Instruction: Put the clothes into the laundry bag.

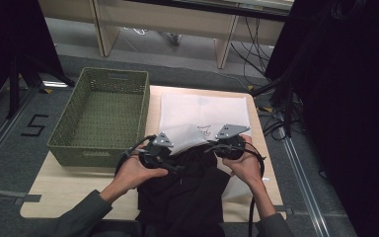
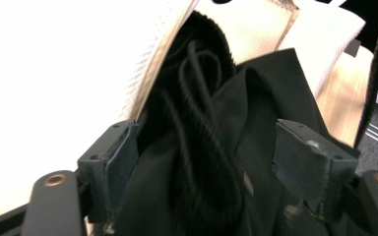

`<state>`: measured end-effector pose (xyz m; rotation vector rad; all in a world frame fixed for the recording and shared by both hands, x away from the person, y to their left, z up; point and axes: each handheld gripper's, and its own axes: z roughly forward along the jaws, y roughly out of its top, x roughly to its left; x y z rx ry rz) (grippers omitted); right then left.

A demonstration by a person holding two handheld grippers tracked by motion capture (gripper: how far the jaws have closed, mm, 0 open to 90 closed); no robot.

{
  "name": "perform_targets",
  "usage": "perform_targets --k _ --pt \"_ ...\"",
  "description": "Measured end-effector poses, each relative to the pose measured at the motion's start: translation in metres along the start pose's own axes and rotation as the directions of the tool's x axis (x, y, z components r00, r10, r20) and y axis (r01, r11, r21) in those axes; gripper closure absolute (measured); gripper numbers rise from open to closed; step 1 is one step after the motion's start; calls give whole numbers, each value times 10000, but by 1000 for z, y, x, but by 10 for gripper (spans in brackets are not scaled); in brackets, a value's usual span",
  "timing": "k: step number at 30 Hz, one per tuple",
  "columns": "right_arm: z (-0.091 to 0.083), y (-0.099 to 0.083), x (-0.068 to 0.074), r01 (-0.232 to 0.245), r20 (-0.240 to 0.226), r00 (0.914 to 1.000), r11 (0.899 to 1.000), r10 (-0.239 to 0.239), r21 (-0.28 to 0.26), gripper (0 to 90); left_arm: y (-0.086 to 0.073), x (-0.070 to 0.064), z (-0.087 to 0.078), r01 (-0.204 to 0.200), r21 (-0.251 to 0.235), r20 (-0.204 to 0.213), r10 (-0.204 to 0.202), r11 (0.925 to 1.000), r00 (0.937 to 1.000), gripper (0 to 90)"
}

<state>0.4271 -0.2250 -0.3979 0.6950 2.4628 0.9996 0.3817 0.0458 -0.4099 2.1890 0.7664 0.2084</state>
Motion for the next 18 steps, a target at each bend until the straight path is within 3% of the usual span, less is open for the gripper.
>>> perform_targets --k 1,3,8,11,12,14,18 --pt "0 0 0 -8 8 10000 10000 8 -5 883 -5 1 -3 -169 197 -101 171 9997 9998 228" --pt "0 1 0 -13 9 10000 10000 13 9 883 -16 5 -2 -9 513 4 9 9987 10000 215" --pt "2 2 2 -19 13 10000 9999 19 103 883 -36 13 29 134 1596 380 -197 9871 9991 217" --pt "2 2 3 115 -21 9999 9999 -115 109 883 -37 11 42 -294 1575 650 193 9871 9977 583" --pt "2 3 4 31 -39 10000 9999 -30 114 883 -34 9 43 -201 1478 789 85 9888 9968 676" --pt "2 3 3 105 -49 9999 9999 -104 102 883 -25 5 42 -250 1224 826 149 9922 9965 744" --pt "1 5 4 95 -75 9999 10000 -95 -16 883 2 -5 40 22 389 1150 -67 9992 9933 776"
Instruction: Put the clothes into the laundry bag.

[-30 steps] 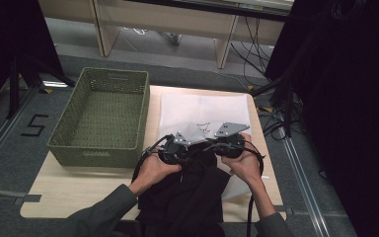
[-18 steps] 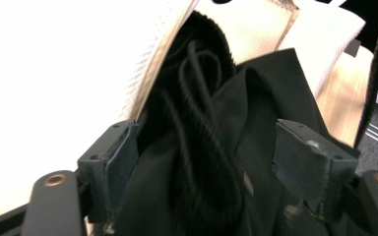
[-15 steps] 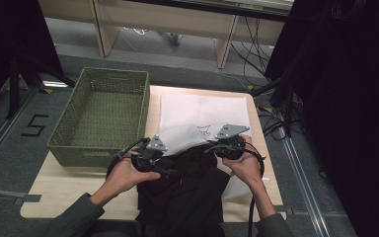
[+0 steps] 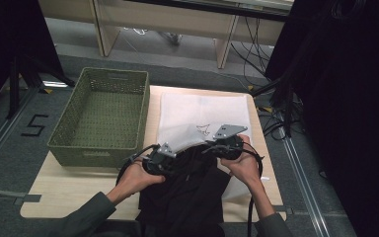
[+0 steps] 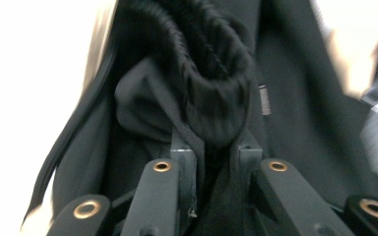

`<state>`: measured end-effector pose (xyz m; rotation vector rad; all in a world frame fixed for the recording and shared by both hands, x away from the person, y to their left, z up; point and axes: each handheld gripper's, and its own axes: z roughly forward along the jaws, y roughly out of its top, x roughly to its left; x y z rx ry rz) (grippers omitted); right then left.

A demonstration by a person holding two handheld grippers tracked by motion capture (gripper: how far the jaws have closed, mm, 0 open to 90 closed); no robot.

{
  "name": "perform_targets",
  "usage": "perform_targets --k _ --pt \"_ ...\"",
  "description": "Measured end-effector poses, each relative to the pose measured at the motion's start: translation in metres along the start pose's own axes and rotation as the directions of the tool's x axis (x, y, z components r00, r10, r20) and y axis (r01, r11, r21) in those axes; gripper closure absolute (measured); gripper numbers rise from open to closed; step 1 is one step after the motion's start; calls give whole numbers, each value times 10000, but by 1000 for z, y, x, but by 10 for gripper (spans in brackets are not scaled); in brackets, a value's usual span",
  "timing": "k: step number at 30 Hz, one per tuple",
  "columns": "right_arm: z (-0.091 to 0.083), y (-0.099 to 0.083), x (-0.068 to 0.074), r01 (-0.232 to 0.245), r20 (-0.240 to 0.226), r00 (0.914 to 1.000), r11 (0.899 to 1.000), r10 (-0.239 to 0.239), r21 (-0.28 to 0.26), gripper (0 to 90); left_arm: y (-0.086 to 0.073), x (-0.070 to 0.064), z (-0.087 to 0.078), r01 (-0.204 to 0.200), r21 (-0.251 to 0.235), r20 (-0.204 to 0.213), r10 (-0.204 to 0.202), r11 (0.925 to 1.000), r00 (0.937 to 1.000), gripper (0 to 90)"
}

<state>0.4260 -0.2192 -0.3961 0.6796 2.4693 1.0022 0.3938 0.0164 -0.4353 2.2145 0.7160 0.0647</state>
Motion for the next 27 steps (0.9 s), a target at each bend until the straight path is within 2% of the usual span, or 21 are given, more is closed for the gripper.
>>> perform_targets --k 2,4,6,8,10,12,15,17,19,23,25,27 --pt "-1 1 1 44 -41 10000 10000 -44 -43 883 11 -4 4 -61 -275 -42 60 9996 10000 776" --pt "-1 1 1 93 -18 10000 9999 -94 -62 883 16 -5 15 -63 -223 -114 61 9997 9999 771" --pt "-1 1 2 18 -42 10000 10000 -19 -43 883 16 1 29 112 -68 -286 -114 9999 9995 762" --pt "0 1 2 89 -88 9999 10000 -90 -12 883 14 12 41 616 -129 -520 -622 9980 9967 748" --pt "0 1 2 156 -82 9998 9999 -156 -17 883 13 19 44 1019 -212 -705 -1031 9946 9922 700" --pt "0 -1 2 44 -92 9999 10000 -44 36 883 12 18 39 1040 -123 -532 -1045 9945 9931 596" --pt "1 -2 -1 46 -89 9999 10000 -46 2 883 12 11 22 786 -364 -579 -806 9962 9951 461" --pt "1 -3 0 -92 -80 9999 9999 93 57 883 9 8 8 739 -429 -436 -758 9963 9962 405" --pt "-1 -3 -1 -8 -79 10000 10000 8 10 883 5 7 -6 586 -442 -503 -608 9973 9969 349" --pt "-1 -2 0 43 -55 10000 10000 -43 5 882 -11 9 -25 243 -107 -1095 -253 9996 9937 260" --pt "-1 -1 0 42 -83 10000 10000 -41 5 882 -20 12 -26 121 199 -1228 -95 9997 9924 234" --pt "-1 -1 1 111 -72 9999 9999 -111 5 882 -30 14 -22 289 668 -1179 -208 9973 9928 194"
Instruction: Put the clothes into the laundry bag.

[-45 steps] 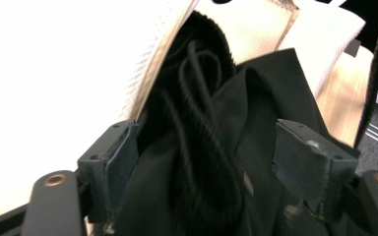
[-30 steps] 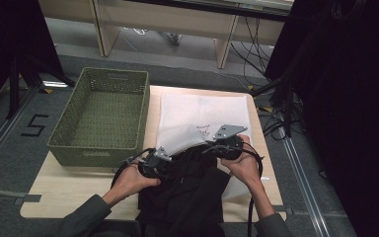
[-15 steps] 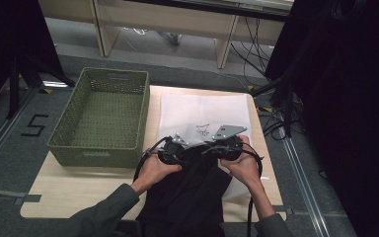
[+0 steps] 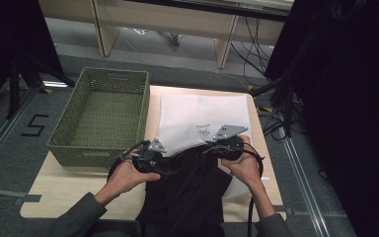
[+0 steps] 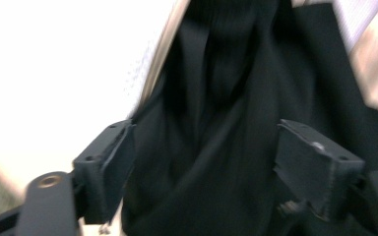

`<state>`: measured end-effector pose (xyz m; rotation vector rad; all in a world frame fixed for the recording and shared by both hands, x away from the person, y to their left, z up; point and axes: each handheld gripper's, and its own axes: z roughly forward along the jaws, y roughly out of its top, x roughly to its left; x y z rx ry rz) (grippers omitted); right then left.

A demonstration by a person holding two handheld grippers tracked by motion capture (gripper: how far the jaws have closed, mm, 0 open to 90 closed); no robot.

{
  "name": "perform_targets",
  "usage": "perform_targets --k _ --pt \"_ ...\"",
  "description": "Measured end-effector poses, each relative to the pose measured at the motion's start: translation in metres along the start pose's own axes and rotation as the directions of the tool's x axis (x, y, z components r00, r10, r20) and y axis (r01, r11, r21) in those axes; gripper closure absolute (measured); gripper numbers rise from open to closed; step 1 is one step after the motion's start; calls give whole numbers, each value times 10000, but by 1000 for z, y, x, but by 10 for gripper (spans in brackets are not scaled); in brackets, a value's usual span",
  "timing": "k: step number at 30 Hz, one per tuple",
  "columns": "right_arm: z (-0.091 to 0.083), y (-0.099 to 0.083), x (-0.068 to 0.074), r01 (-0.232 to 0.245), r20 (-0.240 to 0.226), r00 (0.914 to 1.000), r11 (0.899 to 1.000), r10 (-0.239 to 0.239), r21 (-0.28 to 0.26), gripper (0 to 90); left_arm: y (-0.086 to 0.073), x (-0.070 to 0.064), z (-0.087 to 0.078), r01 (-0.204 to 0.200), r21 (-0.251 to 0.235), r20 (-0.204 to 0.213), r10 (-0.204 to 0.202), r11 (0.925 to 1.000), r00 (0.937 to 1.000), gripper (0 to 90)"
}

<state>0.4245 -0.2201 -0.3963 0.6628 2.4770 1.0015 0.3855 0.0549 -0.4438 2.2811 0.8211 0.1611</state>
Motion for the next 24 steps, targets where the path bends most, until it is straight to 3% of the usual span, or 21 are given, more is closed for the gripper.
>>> perform_targets --k 4,6,8,9,11,14,16,19,20,24 --pt "1 0 0 -9 6 10000 10000 9 29 882 -15 3 18 -63 764 113 55 9971 9999 214" --pt "2 0 1 -72 -35 10000 9999 72 72 882 -16 5 27 -152 1021 248 127 9947 9996 383" --pt "2 1 2 -68 -51 10000 10000 68 66 882 -14 6 30 -186 833 380 155 9964 9992 625" --pt "3 1 2 -42 -57 10000 10000 42 72 882 -11 3 30 -251 641 356 229 9976 9991 700" --pt "2 2 2 43 -95 9999 10000 -43 37 882 -3 -3 27 -231 289 550 215 9993 9983 767" --pt "3 2 3 50 -105 9999 10000 -50 18 882 15 -12 23 -132 -320 613 152 9994 9980 788" --pt "4 3 5 57 -134 9999 10000 -57 28 883 27 -14 28 204 -764 771 -145 9969 9969 794" --pt "4 4 6 103 -158 9998 9999 -103 12 882 38 -12 44 347 -798 542 -304 9962 9981 794" --pt "3 4 6 113 -166 9998 9999 -114 -5 883 39 -9 51 307 -689 388 -280 9971 9989 793" --pt "3 2 5 14 -145 9999 10000 -14 37 882 37 7 66 755 -758 -32 -759 9943 9971 784"
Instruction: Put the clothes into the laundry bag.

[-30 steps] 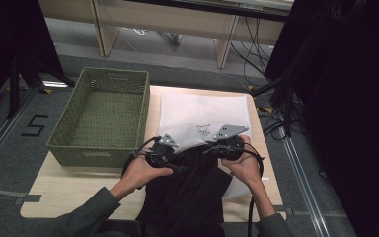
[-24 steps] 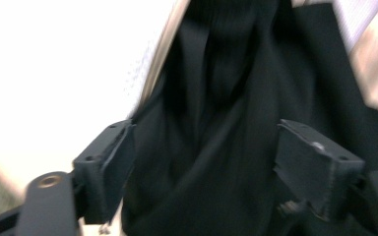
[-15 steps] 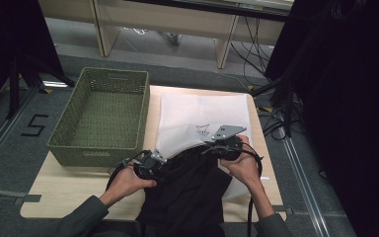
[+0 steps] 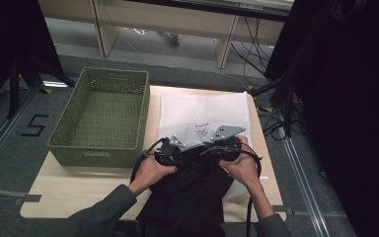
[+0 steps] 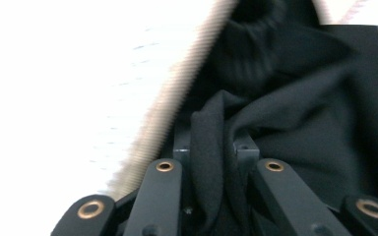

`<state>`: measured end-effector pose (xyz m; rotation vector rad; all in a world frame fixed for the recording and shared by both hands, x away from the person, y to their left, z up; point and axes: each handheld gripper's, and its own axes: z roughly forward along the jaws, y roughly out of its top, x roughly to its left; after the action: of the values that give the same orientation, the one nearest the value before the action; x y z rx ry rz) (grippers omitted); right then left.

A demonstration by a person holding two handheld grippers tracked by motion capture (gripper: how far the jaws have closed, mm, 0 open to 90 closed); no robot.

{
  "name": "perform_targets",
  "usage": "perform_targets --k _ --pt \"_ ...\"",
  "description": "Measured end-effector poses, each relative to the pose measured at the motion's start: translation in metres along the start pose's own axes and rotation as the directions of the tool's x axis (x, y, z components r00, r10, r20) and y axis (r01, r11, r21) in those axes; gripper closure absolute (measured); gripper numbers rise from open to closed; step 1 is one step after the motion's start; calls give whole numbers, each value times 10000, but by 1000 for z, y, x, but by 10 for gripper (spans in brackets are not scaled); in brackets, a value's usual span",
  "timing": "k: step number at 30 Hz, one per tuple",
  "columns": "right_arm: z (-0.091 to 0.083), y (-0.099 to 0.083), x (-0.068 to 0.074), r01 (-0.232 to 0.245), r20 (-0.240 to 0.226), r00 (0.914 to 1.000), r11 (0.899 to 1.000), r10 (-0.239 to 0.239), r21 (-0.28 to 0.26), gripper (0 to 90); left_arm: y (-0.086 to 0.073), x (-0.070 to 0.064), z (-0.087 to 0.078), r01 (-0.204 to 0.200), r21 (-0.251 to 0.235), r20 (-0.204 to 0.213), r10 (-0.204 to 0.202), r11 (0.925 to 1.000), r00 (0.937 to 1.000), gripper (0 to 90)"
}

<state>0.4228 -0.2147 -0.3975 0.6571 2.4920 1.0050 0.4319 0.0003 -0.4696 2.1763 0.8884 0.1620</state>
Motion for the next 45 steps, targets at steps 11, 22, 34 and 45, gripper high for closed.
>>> perform_targets --k 11,22,34,45 --pt "-1 -3 -3 -126 31 9999 9999 126 27 882 -7 -18 -38 -350 264 456 337 9990 9984 325" --pt "0 -2 -1 -11 28 10000 10000 11 85 882 -49 -42 -61 -1275 578 399 1254 9901 9913 171" --pt "3 -2 -1 59 -29 10000 9999 -58 103 882 -55 -41 -13 -2251 1601 219 2246 9611 9742 287" --pt "0 1 1 45 -125 9999 10000 -45 -15 882 -15 -38 -29 -2150 -21 -66 2150 9766 9766 813"
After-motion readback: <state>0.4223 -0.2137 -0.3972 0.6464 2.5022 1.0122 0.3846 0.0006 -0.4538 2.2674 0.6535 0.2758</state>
